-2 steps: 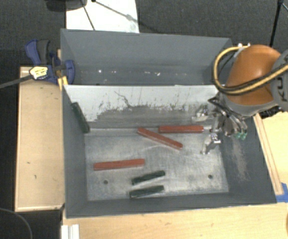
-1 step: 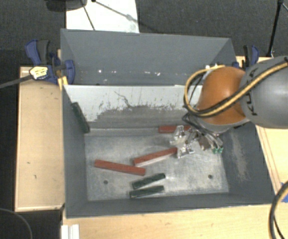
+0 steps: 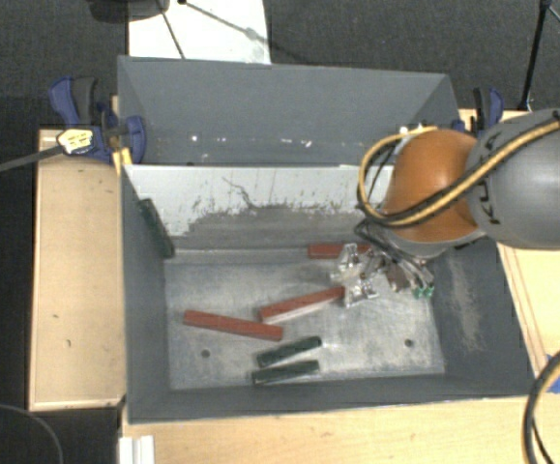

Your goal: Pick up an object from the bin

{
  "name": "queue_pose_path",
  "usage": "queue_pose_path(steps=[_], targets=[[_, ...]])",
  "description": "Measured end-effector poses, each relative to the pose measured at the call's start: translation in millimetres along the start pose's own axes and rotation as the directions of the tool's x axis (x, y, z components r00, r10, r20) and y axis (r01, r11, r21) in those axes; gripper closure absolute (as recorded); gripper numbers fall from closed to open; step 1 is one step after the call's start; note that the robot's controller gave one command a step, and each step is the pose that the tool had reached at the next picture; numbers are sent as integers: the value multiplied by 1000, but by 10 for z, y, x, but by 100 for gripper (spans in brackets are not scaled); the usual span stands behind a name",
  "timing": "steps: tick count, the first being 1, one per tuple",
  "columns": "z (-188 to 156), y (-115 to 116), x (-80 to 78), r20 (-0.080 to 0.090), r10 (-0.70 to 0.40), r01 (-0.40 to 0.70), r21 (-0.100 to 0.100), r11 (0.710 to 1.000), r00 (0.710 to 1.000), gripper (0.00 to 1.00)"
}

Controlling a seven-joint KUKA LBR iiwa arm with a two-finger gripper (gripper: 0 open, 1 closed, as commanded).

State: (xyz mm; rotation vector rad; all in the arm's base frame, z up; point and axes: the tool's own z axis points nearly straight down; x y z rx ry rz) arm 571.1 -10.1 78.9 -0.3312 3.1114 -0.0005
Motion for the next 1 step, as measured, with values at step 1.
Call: queue_pose_path(steps=[1], targets=[[-1267,-51,113,-6,-224,224,-2,974,974,100]])
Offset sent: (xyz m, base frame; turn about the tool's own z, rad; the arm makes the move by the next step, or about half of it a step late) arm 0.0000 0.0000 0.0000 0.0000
